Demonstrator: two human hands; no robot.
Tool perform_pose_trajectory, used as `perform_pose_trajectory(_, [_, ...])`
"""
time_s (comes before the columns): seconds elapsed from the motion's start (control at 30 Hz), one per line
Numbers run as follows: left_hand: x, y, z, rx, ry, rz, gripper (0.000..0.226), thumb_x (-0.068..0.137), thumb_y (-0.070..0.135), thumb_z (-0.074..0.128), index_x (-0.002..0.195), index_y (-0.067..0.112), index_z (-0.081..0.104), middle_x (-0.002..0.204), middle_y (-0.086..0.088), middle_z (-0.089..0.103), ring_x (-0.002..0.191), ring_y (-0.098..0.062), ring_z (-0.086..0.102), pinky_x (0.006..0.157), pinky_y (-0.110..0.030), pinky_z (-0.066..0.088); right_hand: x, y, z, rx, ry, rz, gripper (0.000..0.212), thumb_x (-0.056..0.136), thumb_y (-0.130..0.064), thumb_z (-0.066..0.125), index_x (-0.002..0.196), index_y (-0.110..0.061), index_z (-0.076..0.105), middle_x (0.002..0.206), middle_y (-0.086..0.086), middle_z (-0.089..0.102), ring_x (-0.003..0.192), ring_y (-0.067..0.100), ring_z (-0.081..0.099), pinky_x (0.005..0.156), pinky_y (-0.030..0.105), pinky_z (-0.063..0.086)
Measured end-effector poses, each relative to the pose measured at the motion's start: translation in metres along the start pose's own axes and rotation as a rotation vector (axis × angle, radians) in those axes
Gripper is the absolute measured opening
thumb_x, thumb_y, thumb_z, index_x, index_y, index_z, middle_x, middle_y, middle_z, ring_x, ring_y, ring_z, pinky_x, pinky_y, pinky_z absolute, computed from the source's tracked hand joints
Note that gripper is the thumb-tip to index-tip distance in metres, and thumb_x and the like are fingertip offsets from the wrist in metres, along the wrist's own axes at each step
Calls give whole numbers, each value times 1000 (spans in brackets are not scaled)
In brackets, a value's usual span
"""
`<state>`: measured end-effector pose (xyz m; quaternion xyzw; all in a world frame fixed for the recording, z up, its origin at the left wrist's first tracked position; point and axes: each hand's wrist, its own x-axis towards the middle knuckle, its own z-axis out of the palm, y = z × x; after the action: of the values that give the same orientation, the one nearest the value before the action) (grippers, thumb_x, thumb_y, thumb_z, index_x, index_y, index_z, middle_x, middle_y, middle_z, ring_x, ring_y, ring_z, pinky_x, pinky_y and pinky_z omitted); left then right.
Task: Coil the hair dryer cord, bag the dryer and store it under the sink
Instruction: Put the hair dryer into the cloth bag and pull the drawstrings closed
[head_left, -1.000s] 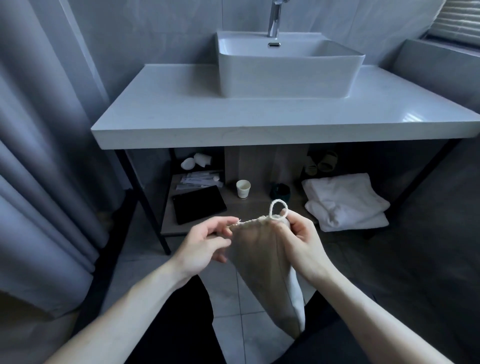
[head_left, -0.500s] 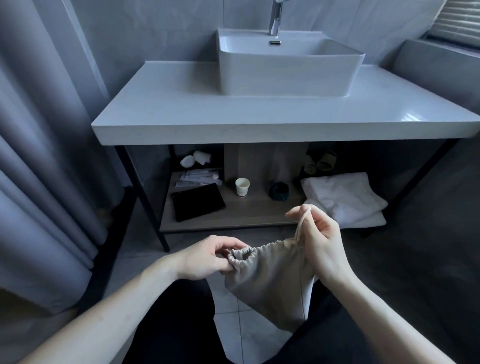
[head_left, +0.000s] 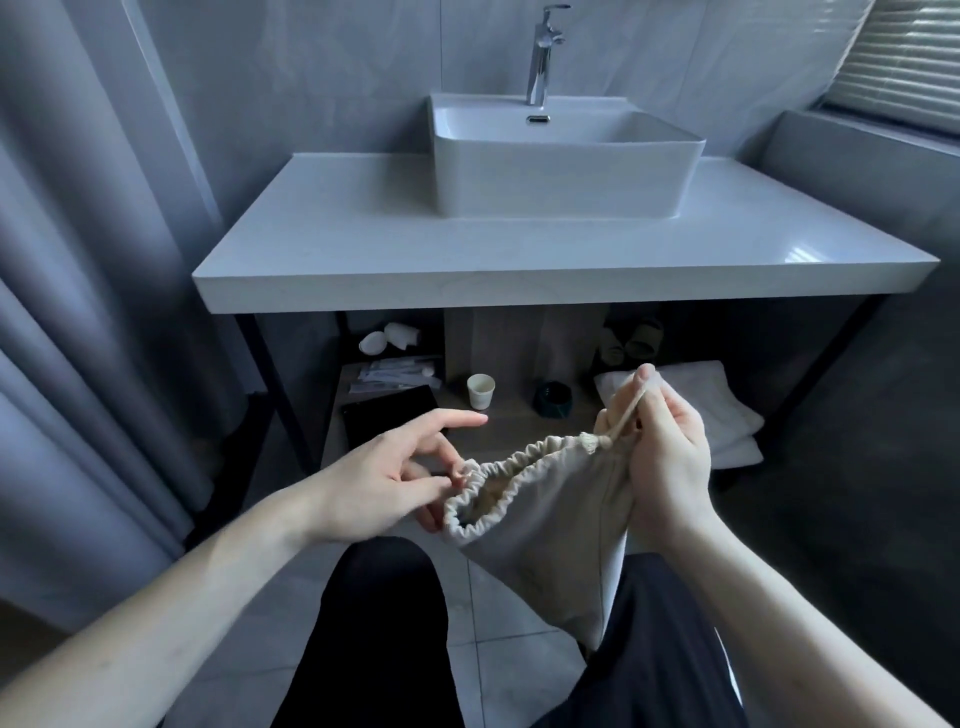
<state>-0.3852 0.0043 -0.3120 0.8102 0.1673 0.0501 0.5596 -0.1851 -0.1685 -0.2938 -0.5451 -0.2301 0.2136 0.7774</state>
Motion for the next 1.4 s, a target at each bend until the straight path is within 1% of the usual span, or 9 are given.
perform_pose_trajectory(0.13, [-5,24,-5,259,149,166,11,97,16,76,98,26,78,101,5,66,75,-8,67,65,-24,53,-1,-27,21,138,45,16,59,114,-28,47,55,-25,53,54,-7,45,50,9,42,52,20,41])
perform_pose_trajectory(0.23, [-11,37,-18,329,325,299,10,88,36,76,78,35,75,87,5,66,66,-14,65,59,-24,49,1,-45,26,159,128,42,55,112,-30,51,58,-23,58,55,-7,49,50,9,47,55,21,46])
perform_pose_trajectory(0.43, [-22,52,-29,326,324,264,28,102,22,68,75,24,74,102,3,68,84,-17,69,67,-29,59,-8,-42,15,-3,135,103,50,113,-28,47,63,-21,51,56,-8,49,55,9,41,55,21,43])
perform_pose_trajectory(0.53, [-20,48,-25,148,278,136,35,108,26,57,77,17,71,88,2,75,82,-13,70,73,-34,60,-13,-38,9,-29,124,125,50,114,-29,45,64,-19,51,55,-10,55,51,6,48,53,18,46])
perform_pose_trajectory(0.67, [-20,44,-29,-95,373,122,44,99,31,51,57,30,62,71,-2,65,73,-17,67,66,-38,60,-7,-45,-8,-109,105,81,60,114,-35,43,56,-24,57,59,-7,57,52,10,54,47,20,45])
perform_pose_trajectory(0.77, [-20,45,-33,-132,400,135,52,106,23,50,55,30,61,70,-2,62,73,-19,67,63,-35,61,-3,-57,-19,-131,138,67,50,115,-24,42,67,-18,54,60,-6,59,53,10,59,45,23,55])
perform_pose_trajectory(0.93, [-15,50,-45,-260,455,169,61,111,13,44,53,28,57,64,0,59,69,-19,65,61,-30,61,3,-71,-31,-172,230,0,47,112,-7,35,67,-12,43,41,-16,54,37,-5,56,39,12,50])
perform_pose_trajectory(1.07, [-20,51,-53,-279,487,210,50,101,23,50,52,29,54,63,2,59,67,-18,65,61,-28,60,7,-64,-47,-163,309,-7,47,111,-14,38,66,-10,49,47,-14,58,47,2,62,43,27,60])
perform_pose_trajectory(1.4, [-31,49,-70,-388,639,229,46,112,10,38,66,15,38,64,2,55,65,-15,63,57,-26,59,17,-63,-66,21,489,54,43,106,-16,46,64,-20,55,49,-11,55,49,4,53,45,25,58])
